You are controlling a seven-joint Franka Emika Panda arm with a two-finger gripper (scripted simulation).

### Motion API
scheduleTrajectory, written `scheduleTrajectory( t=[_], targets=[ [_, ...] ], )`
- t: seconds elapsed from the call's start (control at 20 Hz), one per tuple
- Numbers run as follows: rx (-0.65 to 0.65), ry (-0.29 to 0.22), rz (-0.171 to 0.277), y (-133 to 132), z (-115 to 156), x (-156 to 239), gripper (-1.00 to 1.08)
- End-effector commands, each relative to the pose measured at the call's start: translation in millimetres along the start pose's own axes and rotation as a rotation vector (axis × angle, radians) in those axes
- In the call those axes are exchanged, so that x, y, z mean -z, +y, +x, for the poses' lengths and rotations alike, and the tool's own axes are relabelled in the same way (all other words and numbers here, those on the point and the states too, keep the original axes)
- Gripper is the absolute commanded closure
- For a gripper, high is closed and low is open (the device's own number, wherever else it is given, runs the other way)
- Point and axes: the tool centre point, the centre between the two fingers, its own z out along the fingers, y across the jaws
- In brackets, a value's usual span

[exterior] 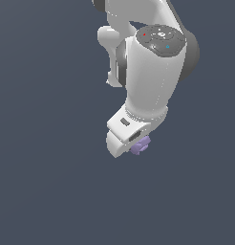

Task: Pick up the object and move it to a goal position.

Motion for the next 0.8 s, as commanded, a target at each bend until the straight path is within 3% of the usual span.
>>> scheduleTrajectory(
  t=[0.0,0.75],
  targets=[
    [0.000,0.000,0.000,5,5,11,1.08],
    [0.000,-0.001,-0.001,20,19,37,1.08]
  ],
)
